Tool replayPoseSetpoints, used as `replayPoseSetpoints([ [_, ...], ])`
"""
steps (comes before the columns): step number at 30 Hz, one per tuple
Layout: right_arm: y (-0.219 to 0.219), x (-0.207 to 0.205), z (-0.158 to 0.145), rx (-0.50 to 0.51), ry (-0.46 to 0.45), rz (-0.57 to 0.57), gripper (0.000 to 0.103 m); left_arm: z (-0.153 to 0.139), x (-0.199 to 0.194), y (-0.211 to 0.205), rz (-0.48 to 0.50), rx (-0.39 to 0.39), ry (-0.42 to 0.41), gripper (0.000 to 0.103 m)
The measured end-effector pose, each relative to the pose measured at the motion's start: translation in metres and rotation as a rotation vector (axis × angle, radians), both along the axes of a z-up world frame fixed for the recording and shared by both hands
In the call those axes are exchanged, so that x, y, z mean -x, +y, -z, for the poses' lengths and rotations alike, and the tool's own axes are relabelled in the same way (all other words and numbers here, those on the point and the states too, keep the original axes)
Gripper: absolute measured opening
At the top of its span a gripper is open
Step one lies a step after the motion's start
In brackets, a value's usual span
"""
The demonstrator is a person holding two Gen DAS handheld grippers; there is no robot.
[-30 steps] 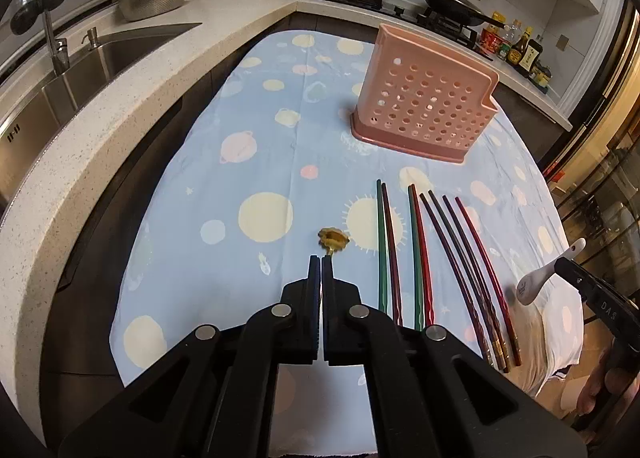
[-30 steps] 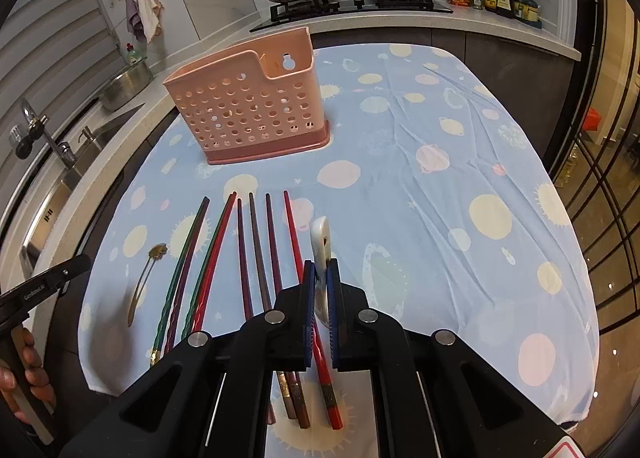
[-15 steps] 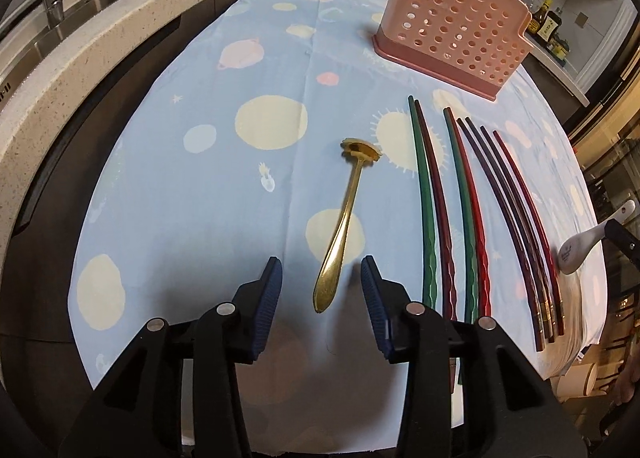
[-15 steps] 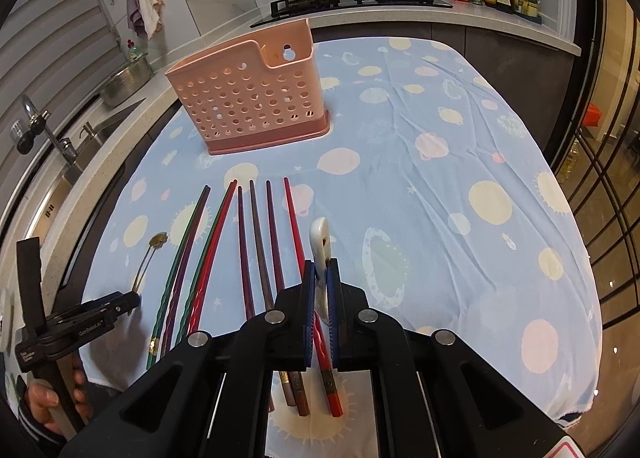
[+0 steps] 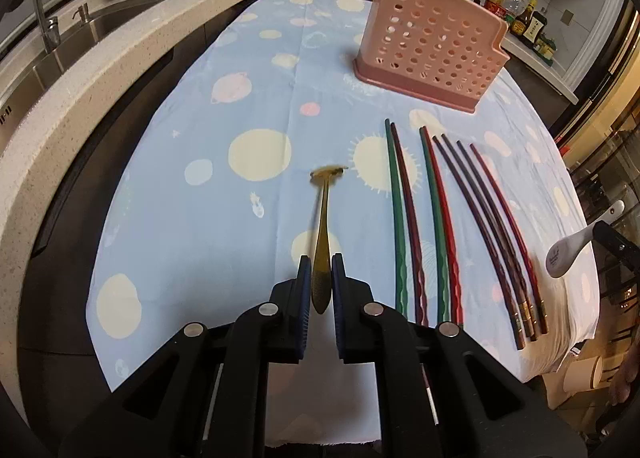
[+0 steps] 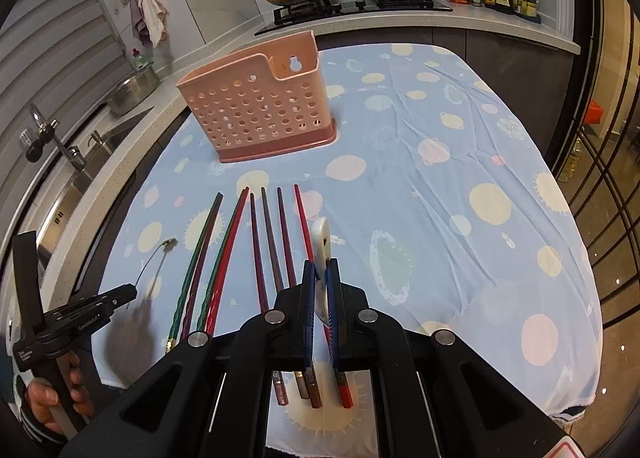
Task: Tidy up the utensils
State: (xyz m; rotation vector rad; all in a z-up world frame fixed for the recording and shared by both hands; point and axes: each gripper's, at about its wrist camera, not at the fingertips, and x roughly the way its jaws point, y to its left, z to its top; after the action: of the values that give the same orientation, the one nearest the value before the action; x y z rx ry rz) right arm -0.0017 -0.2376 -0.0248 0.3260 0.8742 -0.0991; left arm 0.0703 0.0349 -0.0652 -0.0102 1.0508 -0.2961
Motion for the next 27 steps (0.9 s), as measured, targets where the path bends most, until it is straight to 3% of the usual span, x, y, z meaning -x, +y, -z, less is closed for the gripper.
replayPoseSetpoints([
  [1, 0.000, 0.000, -0.003, 0.000, -0.008, 0.000, 0.006, -0.006, 0.000, -0.001, 0.001, 0.004, -0.011, 0.010],
  [3, 0.000, -0.001, -0.009, 0.001, -0.024, 0.000, 0.006, -0.018, 0.000, -0.002, 0.004, 0.010, -0.033, 0.000],
  [13, 0.001, -0.007, -0.028, -0.001, -0.079, -0.013, 0.006, -0.049, -0.012, -0.004, -0.007, 0.024, -0.103, 0.000],
  [19, 0.000, -0.005, -0.020, -0.013, -0.056, -0.009, 0.006, -0.022, -0.006, 0.003, -0.010, 0.026, -0.029, 0.003],
  [23, 0.001, -0.005, -0.014, -0.019, -0.037, -0.013, 0.006, 0.006, 0.001, 0.005, -0.016, 0.020, 0.036, 0.028],
  [27, 0.004, -0.004, -0.011, -0.020, -0.028, -0.018, 0.006, 0.024, 0.003, 0.005, -0.016, 0.017, 0.075, 0.028],
])
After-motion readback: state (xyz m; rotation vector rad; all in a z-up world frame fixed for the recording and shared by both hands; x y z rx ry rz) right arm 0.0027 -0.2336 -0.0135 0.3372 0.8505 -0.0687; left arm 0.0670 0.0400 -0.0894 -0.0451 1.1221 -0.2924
